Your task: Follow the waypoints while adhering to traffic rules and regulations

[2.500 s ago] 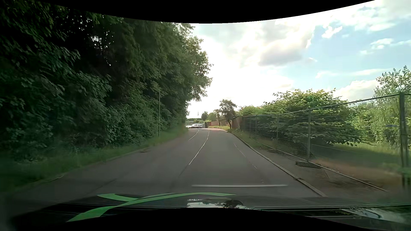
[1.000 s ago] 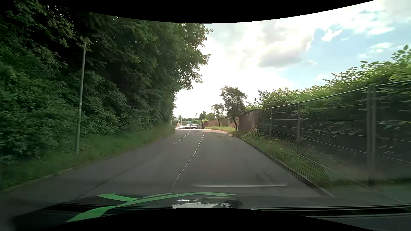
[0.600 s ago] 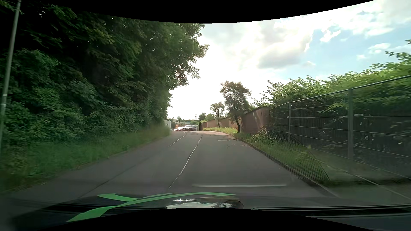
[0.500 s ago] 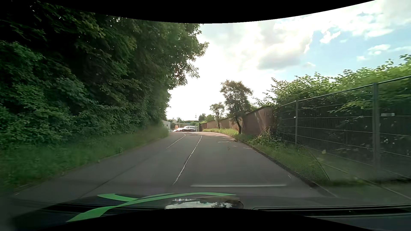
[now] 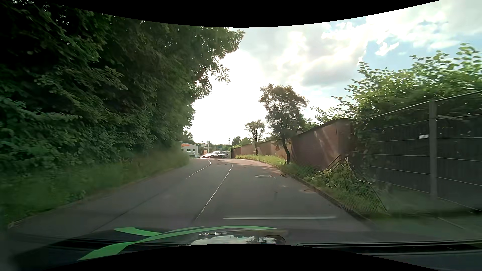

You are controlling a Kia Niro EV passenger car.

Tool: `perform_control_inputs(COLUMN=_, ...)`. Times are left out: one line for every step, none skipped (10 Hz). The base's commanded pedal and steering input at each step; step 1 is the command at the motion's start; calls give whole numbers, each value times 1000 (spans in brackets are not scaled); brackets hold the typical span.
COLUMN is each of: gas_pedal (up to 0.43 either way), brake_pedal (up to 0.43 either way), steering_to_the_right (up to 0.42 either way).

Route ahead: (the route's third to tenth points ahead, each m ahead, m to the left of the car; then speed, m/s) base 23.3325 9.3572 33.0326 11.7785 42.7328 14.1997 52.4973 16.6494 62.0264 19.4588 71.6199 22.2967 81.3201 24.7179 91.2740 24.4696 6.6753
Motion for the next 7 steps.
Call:
perform_control_inputs(gas_pedal=130, brake_pedal=0, steering_to_the_right=-7)
perform_control_inputs(gas_pedal=130, brake_pedal=0, steering_to_the_right=-12)
perform_control_inputs(gas_pedal=130, brake_pedal=0, steering_to_the_right=-14)
perform_control_inputs(gas_pedal=130, brake_pedal=0, steering_to_the_right=-17)
perform_control_inputs(gas_pedal=130, brake_pedal=0, steering_to_the_right=-20)
perform_control_inputs(gas_pedal=130, brake_pedal=0, steering_to_the_right=-22)
perform_control_inputs(gas_pedal=130, brake_pedal=0, steering_to_the_right=-27)
